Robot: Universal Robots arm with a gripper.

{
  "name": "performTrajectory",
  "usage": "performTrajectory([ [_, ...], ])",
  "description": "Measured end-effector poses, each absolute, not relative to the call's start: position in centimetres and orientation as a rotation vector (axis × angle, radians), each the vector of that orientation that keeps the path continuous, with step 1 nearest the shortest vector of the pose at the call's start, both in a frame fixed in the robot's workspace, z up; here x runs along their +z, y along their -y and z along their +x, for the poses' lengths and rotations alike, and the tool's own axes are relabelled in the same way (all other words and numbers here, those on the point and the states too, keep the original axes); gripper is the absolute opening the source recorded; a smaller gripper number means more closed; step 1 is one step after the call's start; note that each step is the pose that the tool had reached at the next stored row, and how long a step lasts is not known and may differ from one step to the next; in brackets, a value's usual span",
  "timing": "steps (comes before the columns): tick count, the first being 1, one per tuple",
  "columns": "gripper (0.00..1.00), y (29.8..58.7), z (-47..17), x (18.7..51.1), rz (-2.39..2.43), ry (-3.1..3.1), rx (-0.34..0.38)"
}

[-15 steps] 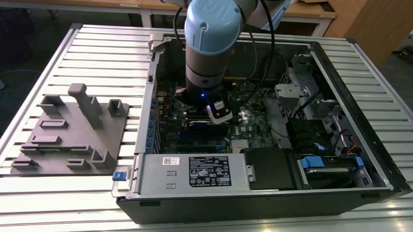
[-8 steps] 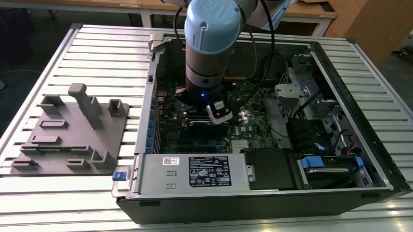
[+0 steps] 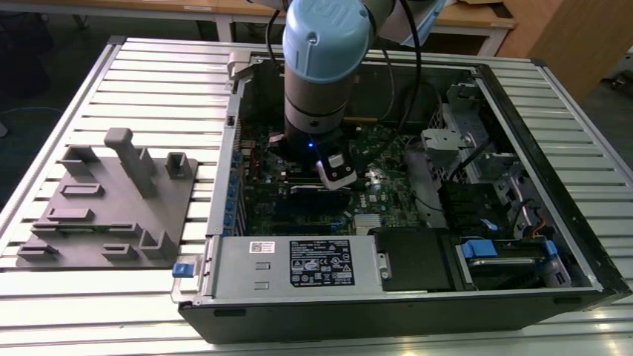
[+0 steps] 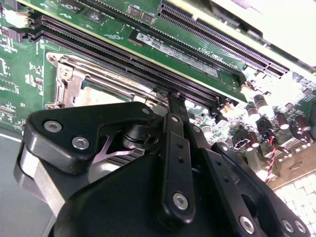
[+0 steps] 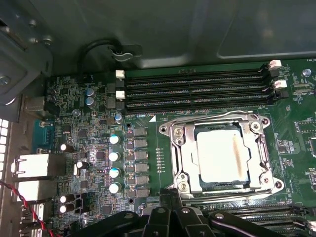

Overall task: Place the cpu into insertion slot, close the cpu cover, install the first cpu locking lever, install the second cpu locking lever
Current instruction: 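Install the second cpu locking lever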

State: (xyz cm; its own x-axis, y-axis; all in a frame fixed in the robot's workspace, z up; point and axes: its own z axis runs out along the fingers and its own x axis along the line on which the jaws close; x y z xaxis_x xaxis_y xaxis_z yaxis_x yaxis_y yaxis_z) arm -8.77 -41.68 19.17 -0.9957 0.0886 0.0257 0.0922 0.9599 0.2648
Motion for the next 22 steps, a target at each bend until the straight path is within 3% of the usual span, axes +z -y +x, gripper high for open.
performTrajectory([
  [22,0.1,41.41,-8.89,18.91,-0.143,3.097,-0.416],
])
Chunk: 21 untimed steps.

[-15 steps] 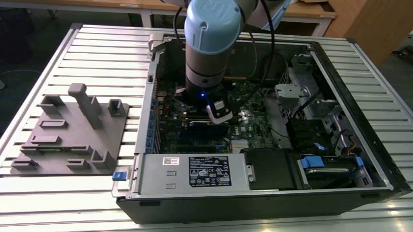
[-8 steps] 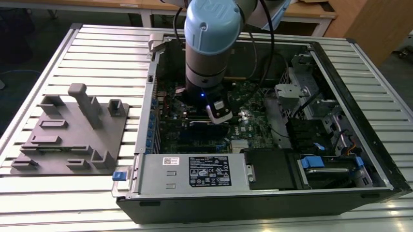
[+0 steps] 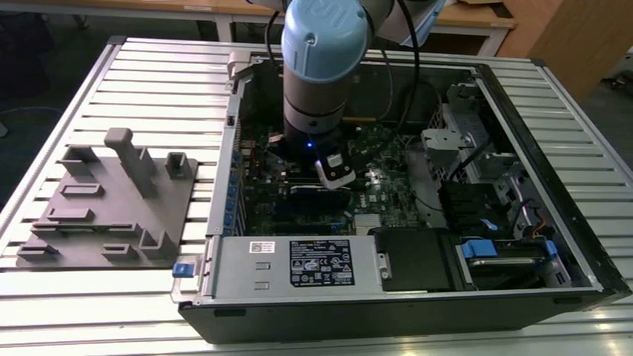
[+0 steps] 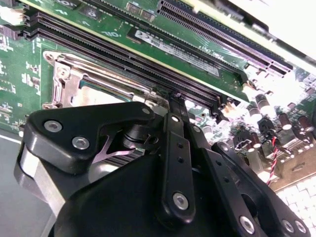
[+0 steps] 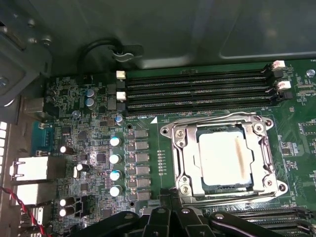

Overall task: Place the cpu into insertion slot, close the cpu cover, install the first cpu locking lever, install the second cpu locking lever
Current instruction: 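Install the second cpu locking lever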

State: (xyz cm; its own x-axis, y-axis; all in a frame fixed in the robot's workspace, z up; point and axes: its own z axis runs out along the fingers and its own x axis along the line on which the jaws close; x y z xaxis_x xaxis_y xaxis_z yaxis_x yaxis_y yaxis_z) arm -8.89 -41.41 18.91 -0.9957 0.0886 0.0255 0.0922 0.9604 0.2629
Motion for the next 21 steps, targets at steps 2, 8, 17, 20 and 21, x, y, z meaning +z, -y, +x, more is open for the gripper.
performTrajectory([
  [2,0.1,41.39,-8.92,18.91,-0.143,3.097,-0.416],
  [8,0.1,41.36,-8.93,18.93,-0.143,3.097,-0.415],
  [17,0.1,41.37,-8.95,19.01,-0.143,3.097,-0.415],
  [20,0.1,41.41,-8.95,19.0,-0.143,3.098,-0.411],
  [21,0.1,41.43,-8.95,19.0,-0.143,3.098,-0.409],
])
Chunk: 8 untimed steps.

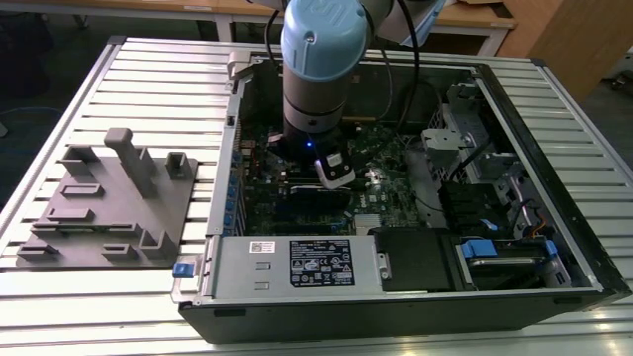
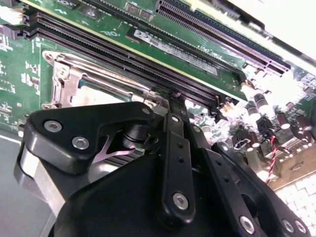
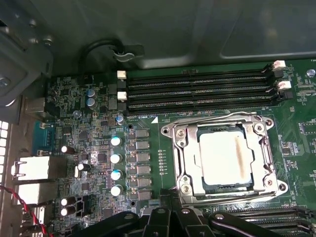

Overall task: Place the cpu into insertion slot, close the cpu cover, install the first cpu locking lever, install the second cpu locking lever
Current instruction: 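Install the second cpu locking lever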

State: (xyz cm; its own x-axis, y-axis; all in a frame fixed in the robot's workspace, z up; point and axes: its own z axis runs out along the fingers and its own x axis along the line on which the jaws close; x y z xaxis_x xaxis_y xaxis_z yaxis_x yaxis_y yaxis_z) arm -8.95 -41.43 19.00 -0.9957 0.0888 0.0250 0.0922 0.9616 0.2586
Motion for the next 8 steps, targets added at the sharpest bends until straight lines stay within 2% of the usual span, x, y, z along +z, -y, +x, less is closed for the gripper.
performTrajectory([
  [8,0.1,41.44,-8.95,19.26,-0.143,3.098,-0.409],
])
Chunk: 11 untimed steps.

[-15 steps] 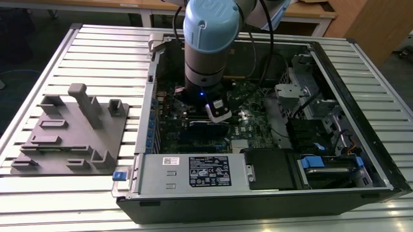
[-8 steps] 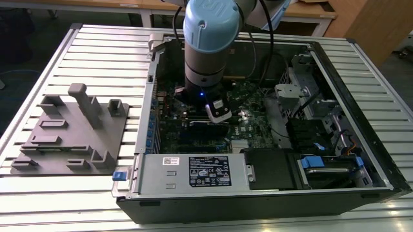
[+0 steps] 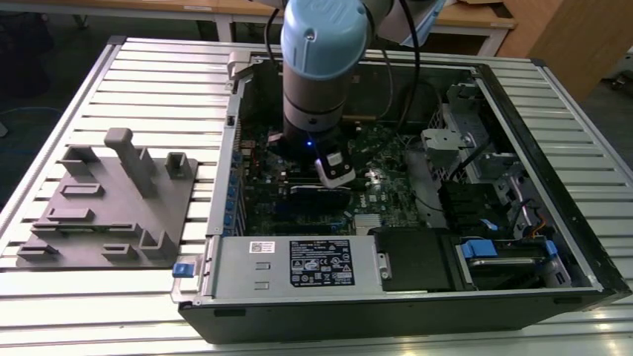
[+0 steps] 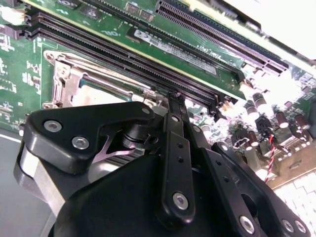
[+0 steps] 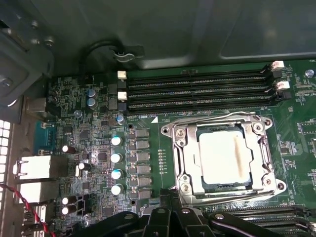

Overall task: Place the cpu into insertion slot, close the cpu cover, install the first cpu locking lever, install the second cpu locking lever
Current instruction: 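Install the second cpu locking lever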

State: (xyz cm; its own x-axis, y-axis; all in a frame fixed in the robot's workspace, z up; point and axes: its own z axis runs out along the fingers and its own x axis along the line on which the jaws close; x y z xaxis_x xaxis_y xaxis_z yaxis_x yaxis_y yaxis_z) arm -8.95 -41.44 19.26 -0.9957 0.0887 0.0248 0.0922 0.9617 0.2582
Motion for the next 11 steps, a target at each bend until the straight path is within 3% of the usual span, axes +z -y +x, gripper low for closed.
performTrajectory([
  [11,0.1,41.4,-8.9,20.5,-0.143,3.098,-0.408],
])
